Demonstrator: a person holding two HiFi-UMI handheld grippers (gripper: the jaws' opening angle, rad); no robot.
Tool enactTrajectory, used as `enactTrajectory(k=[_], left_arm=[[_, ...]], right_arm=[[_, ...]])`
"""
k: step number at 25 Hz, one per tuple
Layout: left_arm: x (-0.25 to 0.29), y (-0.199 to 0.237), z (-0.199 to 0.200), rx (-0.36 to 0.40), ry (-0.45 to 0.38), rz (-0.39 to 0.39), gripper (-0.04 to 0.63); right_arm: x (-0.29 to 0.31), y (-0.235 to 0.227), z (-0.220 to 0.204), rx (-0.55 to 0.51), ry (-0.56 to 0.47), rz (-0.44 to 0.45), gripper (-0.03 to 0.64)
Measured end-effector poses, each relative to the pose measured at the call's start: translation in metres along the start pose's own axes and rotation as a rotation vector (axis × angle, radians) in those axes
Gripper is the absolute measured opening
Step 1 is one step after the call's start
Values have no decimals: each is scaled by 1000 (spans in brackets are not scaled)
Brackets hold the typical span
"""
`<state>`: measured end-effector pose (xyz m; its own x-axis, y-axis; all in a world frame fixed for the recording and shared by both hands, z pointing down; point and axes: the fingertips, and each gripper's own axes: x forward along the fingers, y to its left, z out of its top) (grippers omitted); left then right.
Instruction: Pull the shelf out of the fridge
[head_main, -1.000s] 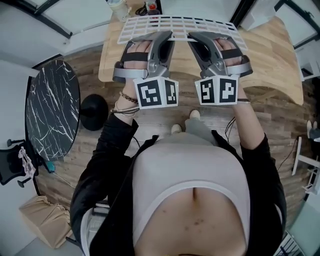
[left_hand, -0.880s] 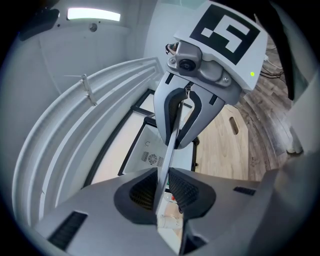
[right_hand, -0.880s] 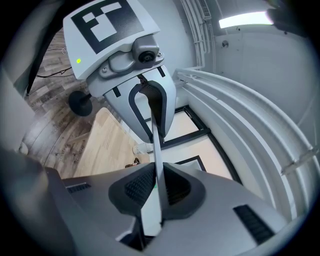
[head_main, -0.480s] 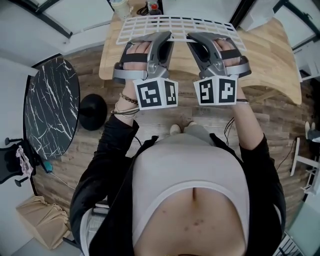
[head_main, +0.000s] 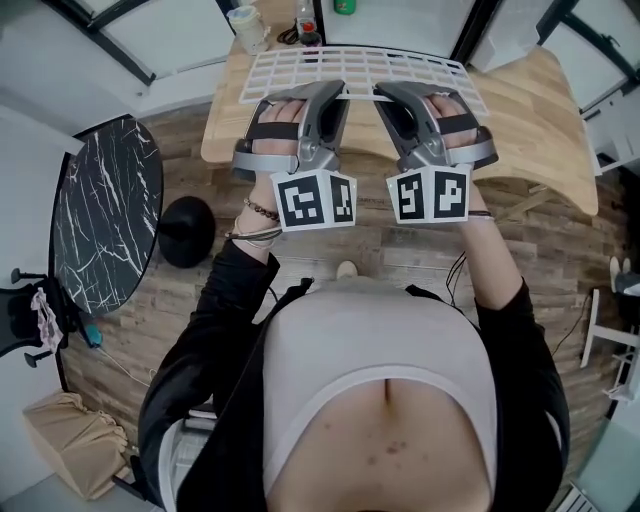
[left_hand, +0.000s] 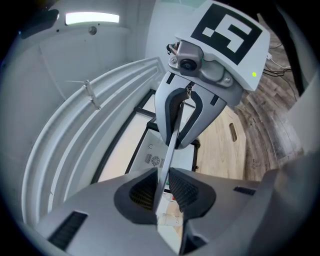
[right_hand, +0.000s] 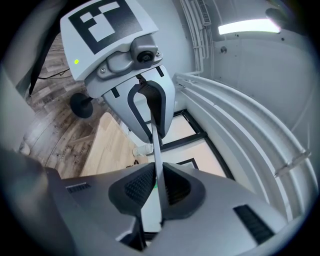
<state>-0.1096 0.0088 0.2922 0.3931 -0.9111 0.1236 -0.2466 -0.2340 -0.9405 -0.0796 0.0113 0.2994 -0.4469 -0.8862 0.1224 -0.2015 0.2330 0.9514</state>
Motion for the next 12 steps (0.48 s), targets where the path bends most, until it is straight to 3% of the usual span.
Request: enactTrajectory(k=[12], left_arm=[[-84,-49,97,-19,20,24,67]], right_arm=[[-135,20,-10,-10,-21,6,58]])
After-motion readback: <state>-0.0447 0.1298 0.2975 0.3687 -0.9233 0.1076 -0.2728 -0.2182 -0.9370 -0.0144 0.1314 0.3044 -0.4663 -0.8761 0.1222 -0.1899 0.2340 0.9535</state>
